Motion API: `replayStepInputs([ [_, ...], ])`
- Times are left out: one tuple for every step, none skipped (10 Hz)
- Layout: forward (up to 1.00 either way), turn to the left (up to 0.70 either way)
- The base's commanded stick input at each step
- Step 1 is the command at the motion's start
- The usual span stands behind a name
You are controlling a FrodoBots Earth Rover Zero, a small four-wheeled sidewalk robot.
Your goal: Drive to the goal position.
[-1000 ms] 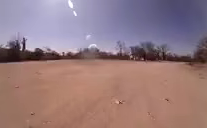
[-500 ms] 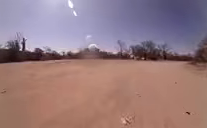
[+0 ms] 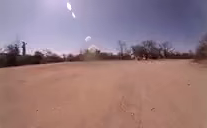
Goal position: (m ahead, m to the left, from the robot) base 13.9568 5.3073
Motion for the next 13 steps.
replayStepInputs([
  [1.0,0.0],
  [1.0,-0.12],
  [1.0,-0.24],
  [1.0,-0.18],
  [1.0,-0.06],
  [1.0,0.0],
  [1.0,0.0],
  [1.0,0.0],
  [1.0,0.0],
  [1.0,0.0],
  [1.0,0.0],
  [1.0,0.0],
  [1.0,0.0],
])
